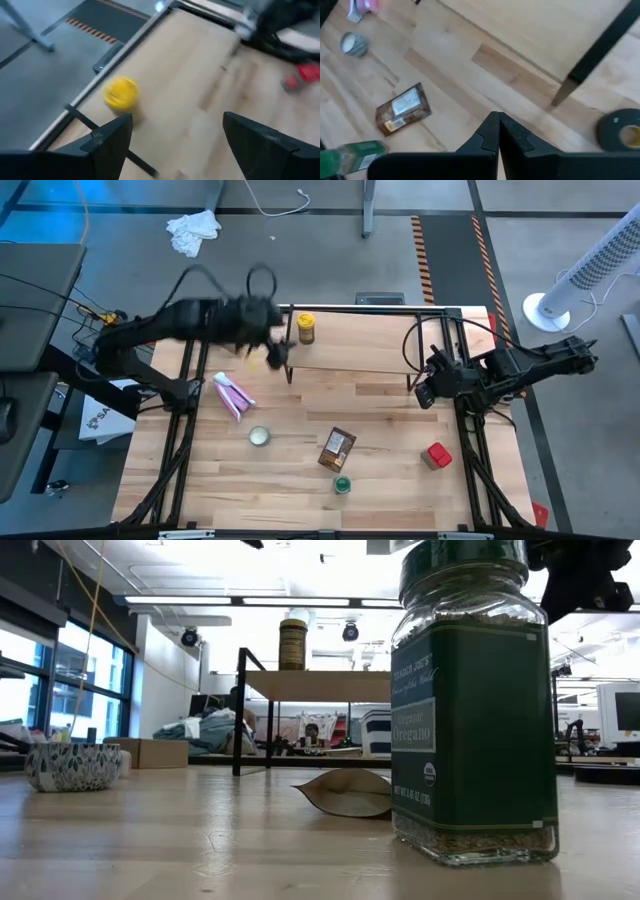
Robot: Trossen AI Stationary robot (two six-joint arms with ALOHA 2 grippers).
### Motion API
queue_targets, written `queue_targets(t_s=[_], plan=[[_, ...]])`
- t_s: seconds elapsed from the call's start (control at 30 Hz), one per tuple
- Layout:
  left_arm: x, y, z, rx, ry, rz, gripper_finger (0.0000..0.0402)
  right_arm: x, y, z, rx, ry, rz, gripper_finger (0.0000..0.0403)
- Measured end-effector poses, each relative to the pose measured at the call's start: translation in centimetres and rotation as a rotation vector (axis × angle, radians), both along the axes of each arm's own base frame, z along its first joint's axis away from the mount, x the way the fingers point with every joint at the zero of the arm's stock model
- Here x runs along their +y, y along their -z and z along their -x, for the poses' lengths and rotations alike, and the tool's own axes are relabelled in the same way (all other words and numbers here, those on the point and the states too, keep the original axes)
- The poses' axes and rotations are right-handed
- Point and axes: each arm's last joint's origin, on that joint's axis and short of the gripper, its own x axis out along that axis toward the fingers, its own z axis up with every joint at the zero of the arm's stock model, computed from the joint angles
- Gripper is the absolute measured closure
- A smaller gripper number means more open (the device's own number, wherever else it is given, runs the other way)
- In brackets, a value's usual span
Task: Shelf spices
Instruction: Put the green spice bottle on the shelf
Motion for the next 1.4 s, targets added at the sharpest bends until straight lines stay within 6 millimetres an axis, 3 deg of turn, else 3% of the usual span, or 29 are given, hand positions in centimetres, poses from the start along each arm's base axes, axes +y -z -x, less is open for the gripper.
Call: queue_targets(t_s=[0.13,0.27,0.4,0.53,0.7,0.9,1.17,1.27,1.4], plan=[[-5.4,2.1,1.0,0.033,0.097,0.003,0.0095,0.2,-0.3,-0.5,-0.053,-0.012,-0.027,0.0402],[-10.2,6.7,1.5,0.136,0.156,0.01,0.0095,0.8,-0.9,-2.0,-0.171,-0.104,-0.091,0.0402],[-13.4,10.7,1.5,0.175,0.196,0.037,0.0094,1.6,-1.1,-3.8,-0.235,-0.193,-0.188,0.0402],[-15.6,12.4,0.6,0.147,0.238,0.086,0.0094,3.3,0.1,-4.8,-0.124,-0.335,-0.321,0.0401],[-16.1,13.1,-0.1,0.168,0.238,0.078,0.0094,6.4,2.2,-4.1,0.13,-0.476,-0.382,0.0373],[-15.3,13.2,-0.5,0.188,0.24,0.095,0.0094,9.3,4.2,-3.5,0.3,-0.506,-0.324,0.0282],[-14.0,13.2,-1.1,0.211,0.244,0.131,0.0094,10.1,6.8,-2.6,0.591,-0.339,-0.224,0.0157],[-13.8,13.2,-1.2,0.21,0.234,0.133,0.0094,9.8,7.1,-2.2,0.666,-0.227,-0.21,0.0135],[-13.5,13.2,-1.3,0.21,0.226,0.136,0.0094,10.0,7.0,-2.3,0.623,-0.115,-0.263,0.0126]])
